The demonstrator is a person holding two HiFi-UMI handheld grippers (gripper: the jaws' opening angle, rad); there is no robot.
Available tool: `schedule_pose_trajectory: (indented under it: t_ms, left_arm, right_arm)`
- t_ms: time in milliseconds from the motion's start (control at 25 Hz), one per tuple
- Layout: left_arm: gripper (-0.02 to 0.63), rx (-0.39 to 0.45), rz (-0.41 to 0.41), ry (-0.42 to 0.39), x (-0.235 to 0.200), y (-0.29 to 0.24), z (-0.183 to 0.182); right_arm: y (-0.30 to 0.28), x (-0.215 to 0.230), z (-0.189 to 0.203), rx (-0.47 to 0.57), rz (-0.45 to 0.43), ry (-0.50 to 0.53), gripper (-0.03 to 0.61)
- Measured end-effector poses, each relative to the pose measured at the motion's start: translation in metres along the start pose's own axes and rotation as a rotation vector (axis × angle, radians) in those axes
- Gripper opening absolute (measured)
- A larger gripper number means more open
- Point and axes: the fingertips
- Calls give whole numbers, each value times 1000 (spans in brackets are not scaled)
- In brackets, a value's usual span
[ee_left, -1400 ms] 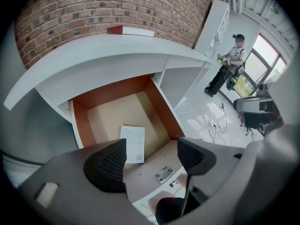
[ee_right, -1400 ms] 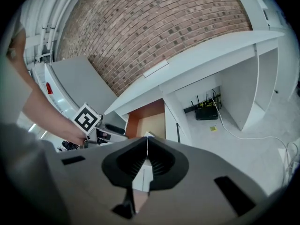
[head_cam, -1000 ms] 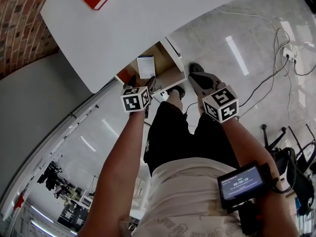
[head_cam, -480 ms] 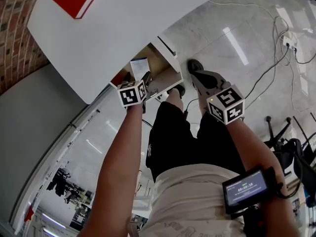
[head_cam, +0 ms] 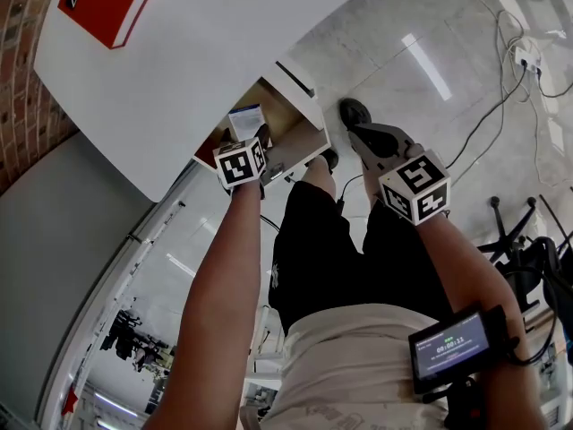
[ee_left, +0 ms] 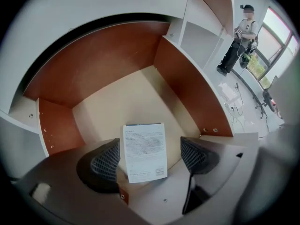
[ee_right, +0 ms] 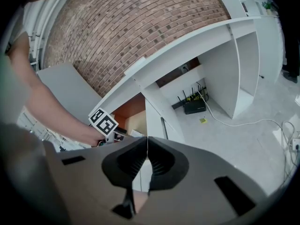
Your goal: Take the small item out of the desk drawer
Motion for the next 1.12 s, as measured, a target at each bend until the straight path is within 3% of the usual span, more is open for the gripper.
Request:
schedule_pose_trajectory:
  t_ms: [680,920,1120]
  left_arm:
    - [396,-3,-81,-21,-15,-35,3]
    - [396,0,-123,-66,-22,-40,6]
    - [396,6,-94,-60,-17,-48,8]
  right_arm:
    - [2,-4,9,-43,18,21,6]
    - [2,-15,18,-53,14,22,6]
    - [5,-17,24,-57,19,18,6]
Point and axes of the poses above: the fingertips, and each gripper's own axes: y backward along the fingers, x to its right, z out of its underside, and after that the axes turned 14 degrees about y, right-handed
